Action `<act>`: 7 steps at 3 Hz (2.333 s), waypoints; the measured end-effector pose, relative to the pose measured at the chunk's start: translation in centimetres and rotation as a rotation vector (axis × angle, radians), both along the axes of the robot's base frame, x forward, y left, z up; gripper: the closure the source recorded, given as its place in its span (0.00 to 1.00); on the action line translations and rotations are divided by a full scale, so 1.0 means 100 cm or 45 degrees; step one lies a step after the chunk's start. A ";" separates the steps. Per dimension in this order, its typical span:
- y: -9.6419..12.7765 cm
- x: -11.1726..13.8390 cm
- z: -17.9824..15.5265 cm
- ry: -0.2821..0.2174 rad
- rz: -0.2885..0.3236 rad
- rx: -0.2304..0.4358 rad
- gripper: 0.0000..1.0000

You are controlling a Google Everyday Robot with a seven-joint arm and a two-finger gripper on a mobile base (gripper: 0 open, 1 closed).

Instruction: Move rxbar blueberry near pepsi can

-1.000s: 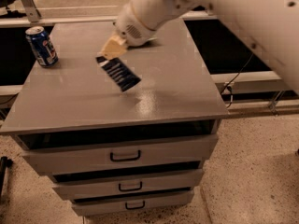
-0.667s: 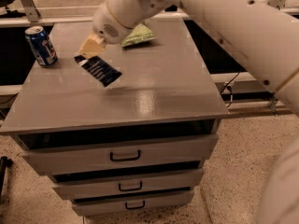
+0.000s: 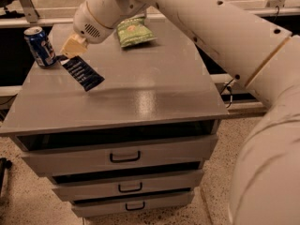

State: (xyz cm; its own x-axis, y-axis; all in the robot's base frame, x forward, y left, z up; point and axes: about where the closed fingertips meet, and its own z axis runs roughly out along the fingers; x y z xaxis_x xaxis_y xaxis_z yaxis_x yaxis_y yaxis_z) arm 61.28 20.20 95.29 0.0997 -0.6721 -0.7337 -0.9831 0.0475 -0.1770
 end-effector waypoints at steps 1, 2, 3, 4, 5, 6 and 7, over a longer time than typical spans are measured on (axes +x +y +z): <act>0.008 0.006 -0.001 -0.012 -0.004 0.015 1.00; 0.024 0.031 -0.005 -0.027 -0.017 0.068 1.00; 0.042 0.061 -0.014 -0.017 -0.012 0.109 1.00; 0.058 0.089 -0.027 0.012 0.001 0.138 1.00; 0.071 0.110 -0.042 0.045 0.007 0.154 1.00; 0.081 0.122 -0.054 0.067 0.007 0.165 1.00; 0.086 0.133 -0.065 0.093 -0.026 0.180 0.75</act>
Offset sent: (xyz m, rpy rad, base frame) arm 0.0758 0.0438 -0.0090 0.1252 -0.0391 -0.0435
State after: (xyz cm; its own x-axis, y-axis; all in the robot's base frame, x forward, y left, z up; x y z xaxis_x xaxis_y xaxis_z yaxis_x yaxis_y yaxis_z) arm 74.62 28.82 88.78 0.0299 -0.5630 -0.8259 -0.9916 0.0870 -0.0953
